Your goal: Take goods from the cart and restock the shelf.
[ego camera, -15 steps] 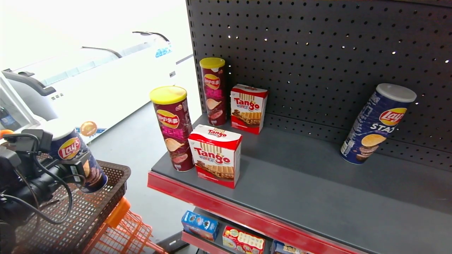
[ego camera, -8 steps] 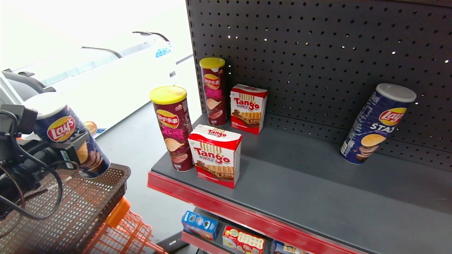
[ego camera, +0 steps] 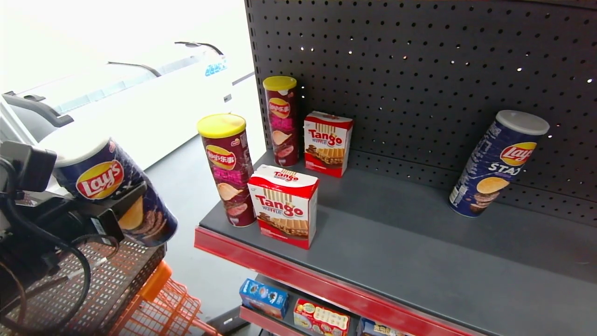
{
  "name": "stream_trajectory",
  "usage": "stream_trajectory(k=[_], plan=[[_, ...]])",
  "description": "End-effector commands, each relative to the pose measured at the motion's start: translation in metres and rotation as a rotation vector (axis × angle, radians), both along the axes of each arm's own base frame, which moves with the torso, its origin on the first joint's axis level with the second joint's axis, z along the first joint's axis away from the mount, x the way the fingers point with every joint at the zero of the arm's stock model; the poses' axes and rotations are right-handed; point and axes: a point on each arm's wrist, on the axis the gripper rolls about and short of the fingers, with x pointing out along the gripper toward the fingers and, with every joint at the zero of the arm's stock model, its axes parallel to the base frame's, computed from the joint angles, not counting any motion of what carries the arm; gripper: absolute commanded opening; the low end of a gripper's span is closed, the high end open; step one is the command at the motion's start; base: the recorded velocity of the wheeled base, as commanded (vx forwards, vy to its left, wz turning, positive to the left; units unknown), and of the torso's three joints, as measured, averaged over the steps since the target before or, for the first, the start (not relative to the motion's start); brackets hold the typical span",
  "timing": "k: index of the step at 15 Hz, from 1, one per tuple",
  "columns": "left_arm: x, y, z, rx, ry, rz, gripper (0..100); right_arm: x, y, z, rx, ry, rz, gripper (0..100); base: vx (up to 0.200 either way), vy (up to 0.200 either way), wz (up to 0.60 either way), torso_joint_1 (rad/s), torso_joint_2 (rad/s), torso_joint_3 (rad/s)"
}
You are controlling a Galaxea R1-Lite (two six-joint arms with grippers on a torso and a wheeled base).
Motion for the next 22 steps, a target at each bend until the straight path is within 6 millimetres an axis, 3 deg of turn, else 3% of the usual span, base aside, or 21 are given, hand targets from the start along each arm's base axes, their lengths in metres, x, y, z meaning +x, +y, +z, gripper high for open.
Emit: stream_trajectory(k=[1, 9, 14, 22], plan=[[-0.021, -0.017, 0.010, -0.018, -0.042, -0.124, 0, 0.000, 0.000, 0.000, 0.000, 0.001, 0.000, 100, 0.000, 0.000, 0.00, 0.000, 0.00, 0.000], [-0.039, -0.029, 0.005, -0.033, 0.018, -0.289, 0, 0.000, 0.000, 0.000, 0.000, 0.001, 0.000, 100, 0.000, 0.000, 0.00, 0.000, 0.00, 0.000], [-0.051, -0.040, -0.015, -0.025, 0.093, -0.381, 0, 0.000, 0.000, 0.000, 0.000, 0.001, 0.000, 100, 0.000, 0.000, 0.00, 0.000, 0.00, 0.000], [-0.044, -0.053, -0.010, -0.022, 0.096, -0.582, 0, 0.000, 0.000, 0.000, -0.002, 0.001, 0.000, 100, 0.000, 0.000, 0.00, 0.000, 0.00, 0.000]])
